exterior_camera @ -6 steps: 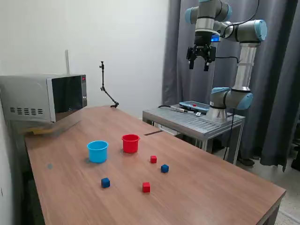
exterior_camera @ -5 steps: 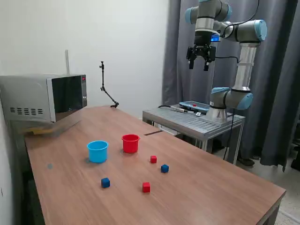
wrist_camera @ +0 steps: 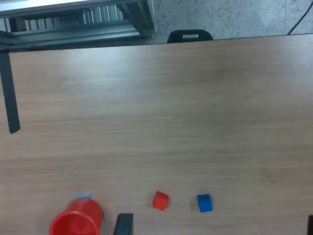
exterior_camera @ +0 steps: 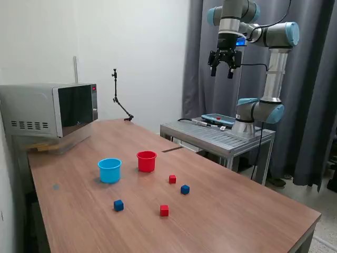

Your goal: Place red objects in the red bin, and blue objects in the blue bin.

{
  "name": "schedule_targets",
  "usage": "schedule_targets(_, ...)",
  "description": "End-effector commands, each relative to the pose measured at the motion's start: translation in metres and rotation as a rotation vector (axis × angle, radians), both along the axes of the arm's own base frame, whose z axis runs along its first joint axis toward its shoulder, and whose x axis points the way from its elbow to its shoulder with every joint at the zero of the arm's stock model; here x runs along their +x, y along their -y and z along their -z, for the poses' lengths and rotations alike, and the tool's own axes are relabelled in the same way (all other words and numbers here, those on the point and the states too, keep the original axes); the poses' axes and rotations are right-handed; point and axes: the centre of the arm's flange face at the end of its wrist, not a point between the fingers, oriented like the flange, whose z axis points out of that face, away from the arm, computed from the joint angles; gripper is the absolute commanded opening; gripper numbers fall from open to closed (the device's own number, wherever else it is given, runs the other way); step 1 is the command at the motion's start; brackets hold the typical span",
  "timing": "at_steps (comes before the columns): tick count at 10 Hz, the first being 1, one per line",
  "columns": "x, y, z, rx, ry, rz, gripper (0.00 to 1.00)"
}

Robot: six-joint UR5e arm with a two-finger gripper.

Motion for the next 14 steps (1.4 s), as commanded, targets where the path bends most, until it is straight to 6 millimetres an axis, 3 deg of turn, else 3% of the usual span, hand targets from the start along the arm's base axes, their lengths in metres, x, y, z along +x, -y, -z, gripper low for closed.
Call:
schedule_targets(1, -0.0012, 0.0001, -0.0016, 0.001, -0.006, -0.001, 1.00)
schedule_targets(14, -0.0045, -0.0008, -0.0046, 0.010, -0.040, 0.004, 1.00)
